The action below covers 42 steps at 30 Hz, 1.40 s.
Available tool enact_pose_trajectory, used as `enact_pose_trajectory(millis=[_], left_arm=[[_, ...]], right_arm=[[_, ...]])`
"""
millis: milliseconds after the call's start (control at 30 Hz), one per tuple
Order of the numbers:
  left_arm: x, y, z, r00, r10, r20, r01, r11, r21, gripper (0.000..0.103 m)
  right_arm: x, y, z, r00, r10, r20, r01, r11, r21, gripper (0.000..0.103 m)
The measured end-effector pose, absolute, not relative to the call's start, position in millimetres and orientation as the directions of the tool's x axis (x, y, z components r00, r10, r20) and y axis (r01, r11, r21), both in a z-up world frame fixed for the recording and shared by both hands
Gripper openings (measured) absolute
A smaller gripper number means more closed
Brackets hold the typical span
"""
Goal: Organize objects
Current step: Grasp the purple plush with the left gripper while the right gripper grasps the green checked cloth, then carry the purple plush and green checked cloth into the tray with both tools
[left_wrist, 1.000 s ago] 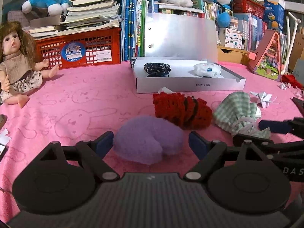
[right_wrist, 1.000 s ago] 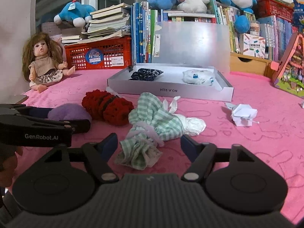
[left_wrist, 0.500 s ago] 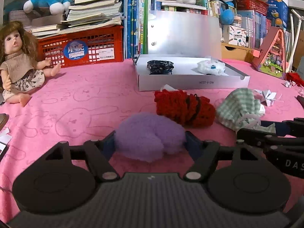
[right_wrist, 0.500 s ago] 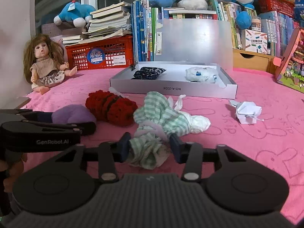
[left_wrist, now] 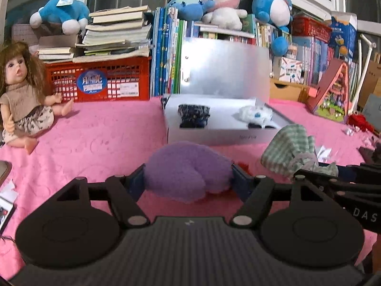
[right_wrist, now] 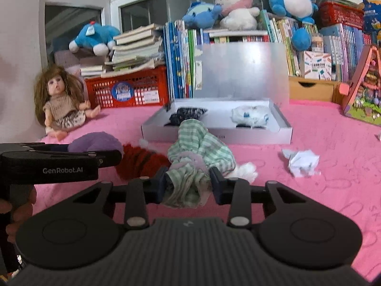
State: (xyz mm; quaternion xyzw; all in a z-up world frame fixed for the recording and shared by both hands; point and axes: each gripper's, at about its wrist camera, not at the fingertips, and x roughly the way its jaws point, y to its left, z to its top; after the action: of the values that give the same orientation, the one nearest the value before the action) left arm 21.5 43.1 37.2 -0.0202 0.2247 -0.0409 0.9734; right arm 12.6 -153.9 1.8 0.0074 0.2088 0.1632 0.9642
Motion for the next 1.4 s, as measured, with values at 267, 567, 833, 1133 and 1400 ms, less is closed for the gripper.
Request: enact_pose_trajectory(millis=[267, 567, 833, 1133, 1400], left_arm=[[53.7, 41.1, 63.8, 0.901, -0.116, -0.419, 0.096, 0.993, -0.068, 0.077], [108.8, 40.6, 88.9, 0.916, -0.119, -0.383, 0.088, 0.991, -0.099, 0.076], [165.0, 37.2, 99.0, 0.926, -0.093, -0.365, 0.069, 0.994, -0.081, 0.076], [233.9, 14.2, 77.9, 0.909, -0.098, -0.405, 0.050, 0.991, -0.126, 0.077], [255.7, 0.7, 45.6, 0.853, -0.109, -0.511, 0.067, 0.993, -0.099, 0.077]], right_arm=[[39.0, -169.7, 28.5, 0.893, 0.291, -0.344, -0.290, 0.955, 0.056, 0.042], [93.8, -194.4, 53.7, 0.910, 0.258, -0.324, -0.244, 0.966, 0.085, 0.042], [151.3, -218.6, 64.4, 0.905, 0.256, -0.340, -0.218, 0.965, 0.146, 0.042], [202.8, -202.6, 43.3, 0.843, 0.353, -0.406, -0.289, 0.934, 0.211, 0.042], [223.4, -192.8, 0.5, 0.784, 0.357, -0.507, -0.279, 0.933, 0.227, 0.042]])
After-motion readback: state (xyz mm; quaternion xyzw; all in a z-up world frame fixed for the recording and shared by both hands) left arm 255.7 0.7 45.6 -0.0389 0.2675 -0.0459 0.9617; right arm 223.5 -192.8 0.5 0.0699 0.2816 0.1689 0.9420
